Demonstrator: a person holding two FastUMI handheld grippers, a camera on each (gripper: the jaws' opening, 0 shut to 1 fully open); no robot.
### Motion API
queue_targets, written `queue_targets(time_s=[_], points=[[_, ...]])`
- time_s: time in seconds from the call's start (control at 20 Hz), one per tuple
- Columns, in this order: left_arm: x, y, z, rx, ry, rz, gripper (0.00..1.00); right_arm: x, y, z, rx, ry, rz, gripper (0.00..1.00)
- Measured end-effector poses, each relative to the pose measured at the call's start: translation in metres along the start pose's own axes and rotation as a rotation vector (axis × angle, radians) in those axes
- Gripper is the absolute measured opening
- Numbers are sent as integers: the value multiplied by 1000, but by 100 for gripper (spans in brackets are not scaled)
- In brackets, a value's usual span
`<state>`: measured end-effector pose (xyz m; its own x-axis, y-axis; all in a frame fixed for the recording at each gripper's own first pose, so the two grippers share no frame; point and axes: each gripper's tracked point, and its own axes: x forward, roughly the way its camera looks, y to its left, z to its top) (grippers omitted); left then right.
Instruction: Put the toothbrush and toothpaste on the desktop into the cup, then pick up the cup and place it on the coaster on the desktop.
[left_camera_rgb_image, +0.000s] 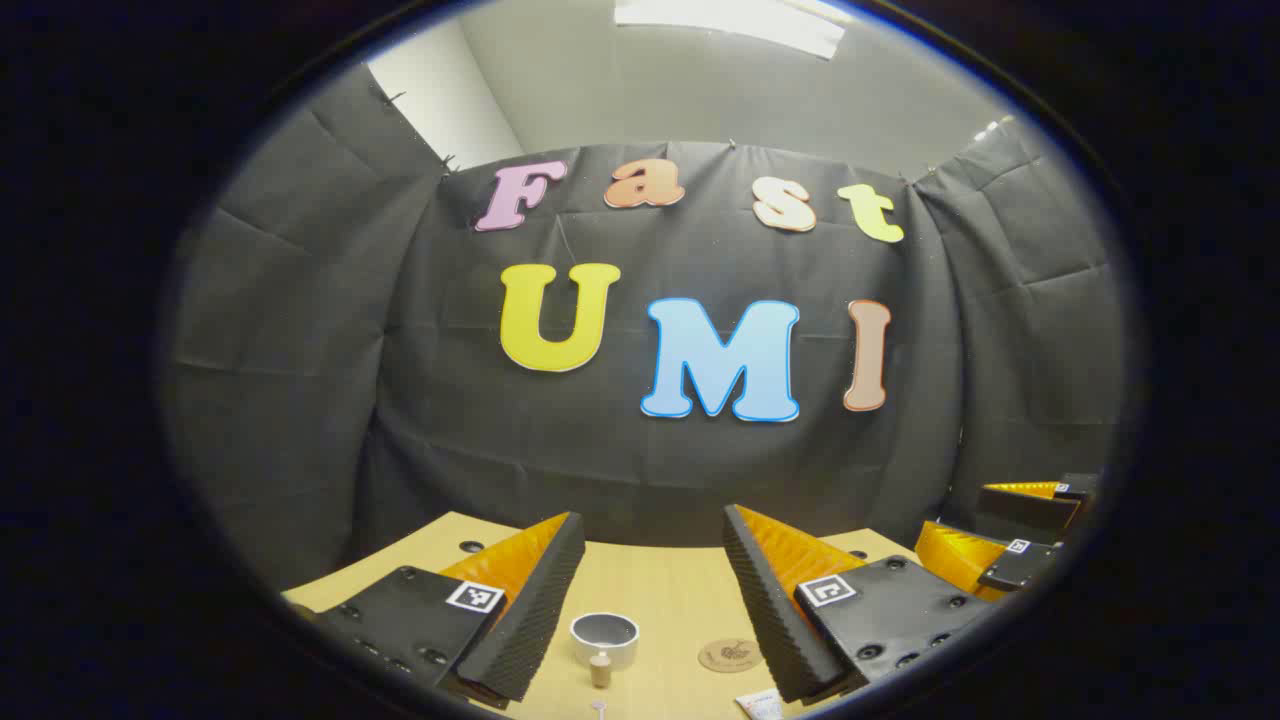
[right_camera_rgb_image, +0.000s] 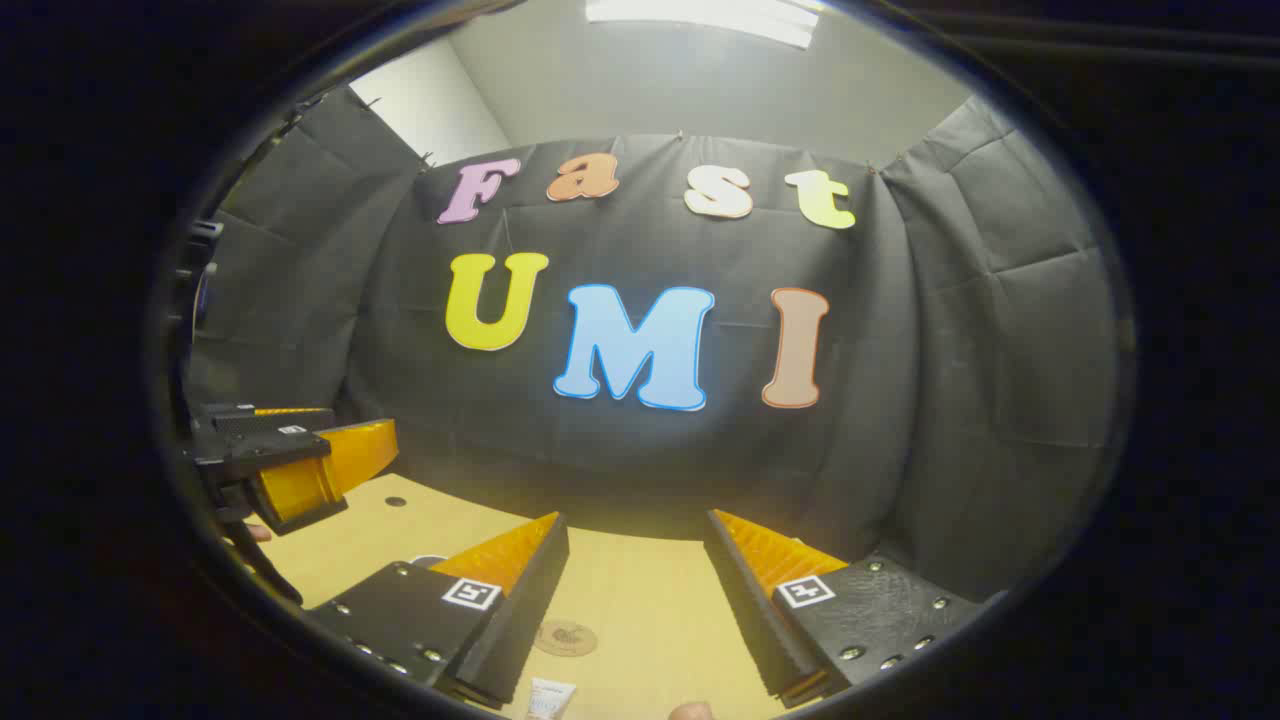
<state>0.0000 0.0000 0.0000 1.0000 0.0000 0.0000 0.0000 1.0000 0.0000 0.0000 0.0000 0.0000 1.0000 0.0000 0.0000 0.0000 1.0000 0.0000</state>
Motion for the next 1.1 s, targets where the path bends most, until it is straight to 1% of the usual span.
queue_targets(time_s=[0.15, 0.2, 0.45, 0.5, 0.95, 1.1], points=[[-1, -4, 2, -4, -2, -19, 99, -1, 2, -3, 1, 11, -1, 85], [-2, -3, 1, -5, -1, -22, 91, -1, 2, -3, 0, 12, -1, 85], [-4, -2, -1, -3, 12, -23, 91, -4, 1, -1, -10, 7, -9, 85], [-4, -2, -1, -6, 13, -23, 99, -4, 1, 0, -9, 7, -8, 85], [-5, 6, -8, -4, 31, -14, 99, -5, 5, -5, -13, 25, -13, 85], [-6, 11, -31, 10, 104, -8, 99, -4, 9, -20, -21, 95, -3, 85]])
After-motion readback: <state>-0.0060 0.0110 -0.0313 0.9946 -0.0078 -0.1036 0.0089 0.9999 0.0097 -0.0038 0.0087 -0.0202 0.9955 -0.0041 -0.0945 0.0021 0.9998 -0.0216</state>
